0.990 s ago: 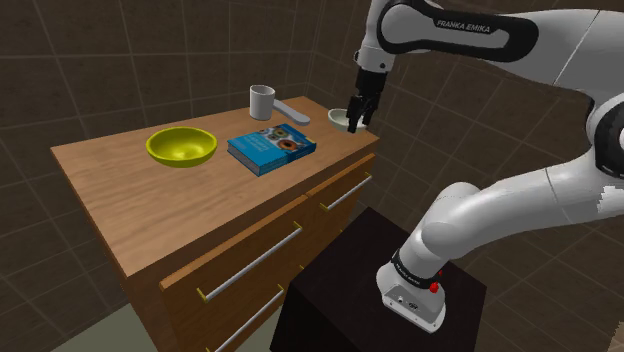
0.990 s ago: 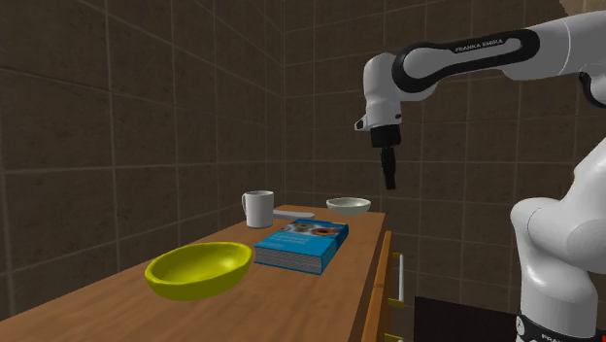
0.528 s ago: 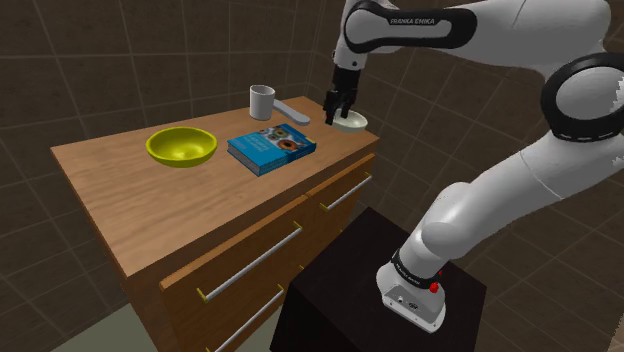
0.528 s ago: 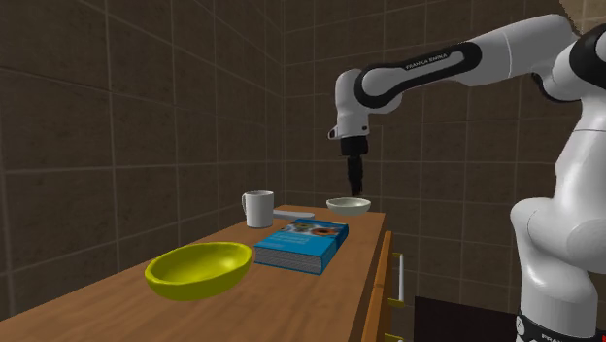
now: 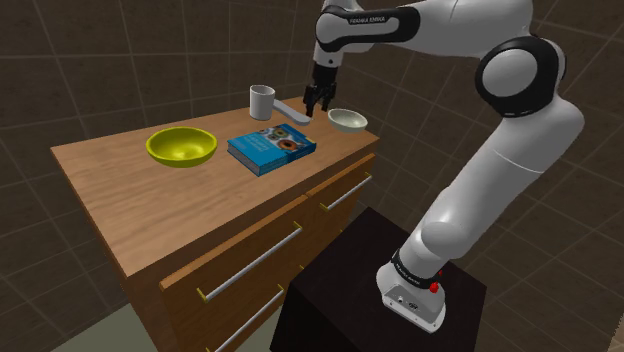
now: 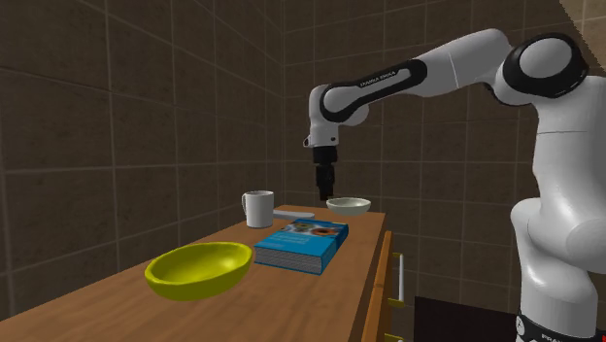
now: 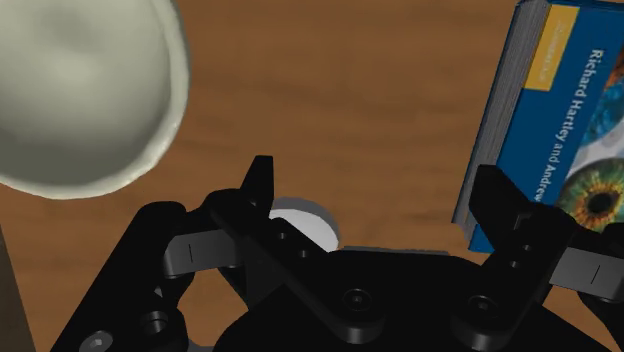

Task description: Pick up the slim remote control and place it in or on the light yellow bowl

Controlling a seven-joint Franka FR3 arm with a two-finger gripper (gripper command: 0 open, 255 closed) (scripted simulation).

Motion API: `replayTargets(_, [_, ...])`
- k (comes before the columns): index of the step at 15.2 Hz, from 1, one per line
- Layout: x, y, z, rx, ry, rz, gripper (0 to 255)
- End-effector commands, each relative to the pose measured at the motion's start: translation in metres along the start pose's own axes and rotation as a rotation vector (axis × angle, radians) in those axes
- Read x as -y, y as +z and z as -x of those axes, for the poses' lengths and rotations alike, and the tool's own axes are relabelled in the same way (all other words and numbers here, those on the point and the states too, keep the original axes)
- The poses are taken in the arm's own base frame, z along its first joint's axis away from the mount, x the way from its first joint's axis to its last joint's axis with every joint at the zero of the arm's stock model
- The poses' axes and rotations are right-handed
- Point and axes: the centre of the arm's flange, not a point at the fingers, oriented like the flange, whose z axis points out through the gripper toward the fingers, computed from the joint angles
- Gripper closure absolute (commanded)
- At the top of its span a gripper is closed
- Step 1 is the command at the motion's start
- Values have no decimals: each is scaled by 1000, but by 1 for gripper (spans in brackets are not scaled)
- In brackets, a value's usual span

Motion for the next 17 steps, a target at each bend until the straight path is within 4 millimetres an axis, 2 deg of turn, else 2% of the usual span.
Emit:
replayTargets(1, [-7,2,-25,-8,-1,0,0])
replayTargets(12, [-50,21,-156,-47,-3,1,0])
replayTargets(13, [-50,21,-158,-47,-3,1,0])
replayTargets(17, [-50,42,-159,-47,-3,1,0])
